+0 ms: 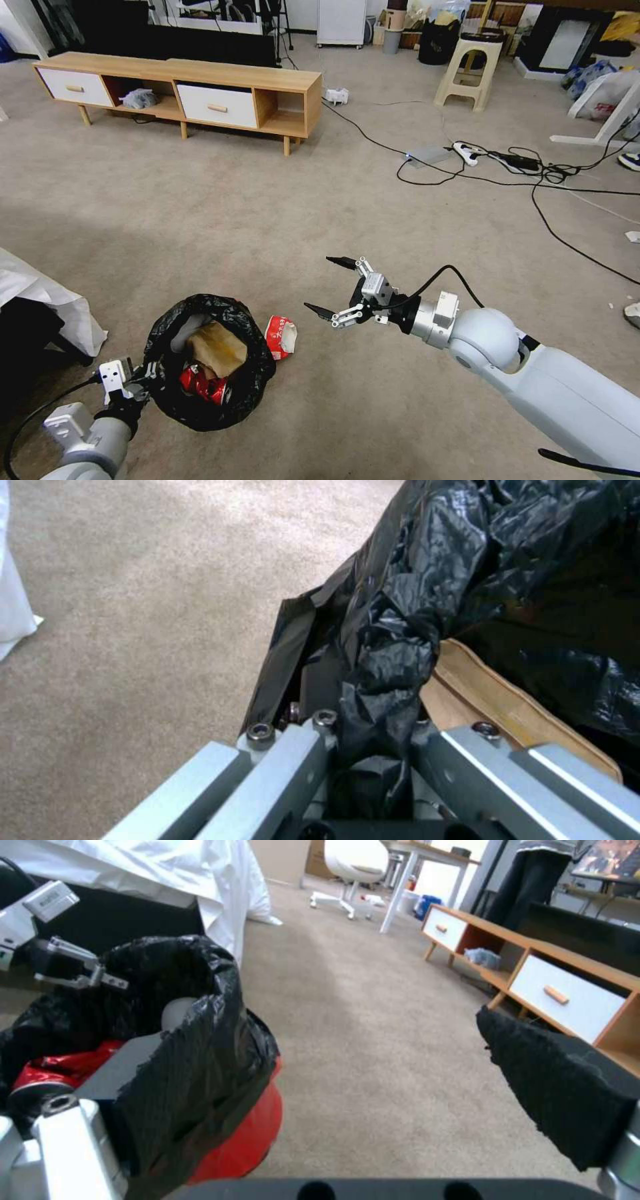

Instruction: Pick up the trash bin, then pick up the garbage from the floor and place it into the trash bin.

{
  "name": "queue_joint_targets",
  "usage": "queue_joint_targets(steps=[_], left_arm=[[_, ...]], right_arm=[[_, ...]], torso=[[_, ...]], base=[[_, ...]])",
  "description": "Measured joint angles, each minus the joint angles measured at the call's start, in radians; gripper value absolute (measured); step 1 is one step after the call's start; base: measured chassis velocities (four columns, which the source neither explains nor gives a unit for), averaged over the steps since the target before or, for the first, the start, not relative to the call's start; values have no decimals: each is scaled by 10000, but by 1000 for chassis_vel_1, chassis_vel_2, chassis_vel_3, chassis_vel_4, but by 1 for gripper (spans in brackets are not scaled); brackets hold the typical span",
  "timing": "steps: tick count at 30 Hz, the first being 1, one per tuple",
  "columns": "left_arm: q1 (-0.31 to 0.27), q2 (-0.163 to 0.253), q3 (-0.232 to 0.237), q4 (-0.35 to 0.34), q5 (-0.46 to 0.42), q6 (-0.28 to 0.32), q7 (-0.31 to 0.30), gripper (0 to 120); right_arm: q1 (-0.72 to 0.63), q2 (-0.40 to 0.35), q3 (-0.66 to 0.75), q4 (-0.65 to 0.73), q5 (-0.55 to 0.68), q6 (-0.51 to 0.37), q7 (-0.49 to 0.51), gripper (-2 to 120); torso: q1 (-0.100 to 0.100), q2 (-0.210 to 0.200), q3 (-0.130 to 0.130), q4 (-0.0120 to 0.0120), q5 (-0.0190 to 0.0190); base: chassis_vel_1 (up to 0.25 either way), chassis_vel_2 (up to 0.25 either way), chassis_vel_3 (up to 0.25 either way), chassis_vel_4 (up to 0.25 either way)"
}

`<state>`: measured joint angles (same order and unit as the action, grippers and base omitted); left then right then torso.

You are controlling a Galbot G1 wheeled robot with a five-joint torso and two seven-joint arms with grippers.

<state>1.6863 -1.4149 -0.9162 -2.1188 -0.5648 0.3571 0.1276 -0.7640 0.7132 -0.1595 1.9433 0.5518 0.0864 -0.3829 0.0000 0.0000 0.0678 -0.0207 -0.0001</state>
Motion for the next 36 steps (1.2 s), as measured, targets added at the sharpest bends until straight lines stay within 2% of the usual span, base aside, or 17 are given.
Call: queue_joint_targets(steps=[22,26,36], left_arm=[[-17,64,133,-12,-93,76,43,1],[-53,84,174,48,-26,-154,26,1],[-165,53,280,139,35,-189,-56,1]], right_arm=[[-118,49,-209,-173,-43,-24,-7,100],[-94,106,-247,-213,-36,-37,-7,100],[39,180,-318,-402,35,-67,1,100]], torso=[[0,0,0,-1,1],[0,0,0,1,1],[0,0,0,-1,0]], base=[[0,0,0,0],[0,0,0,0],[0,0,0,0]])
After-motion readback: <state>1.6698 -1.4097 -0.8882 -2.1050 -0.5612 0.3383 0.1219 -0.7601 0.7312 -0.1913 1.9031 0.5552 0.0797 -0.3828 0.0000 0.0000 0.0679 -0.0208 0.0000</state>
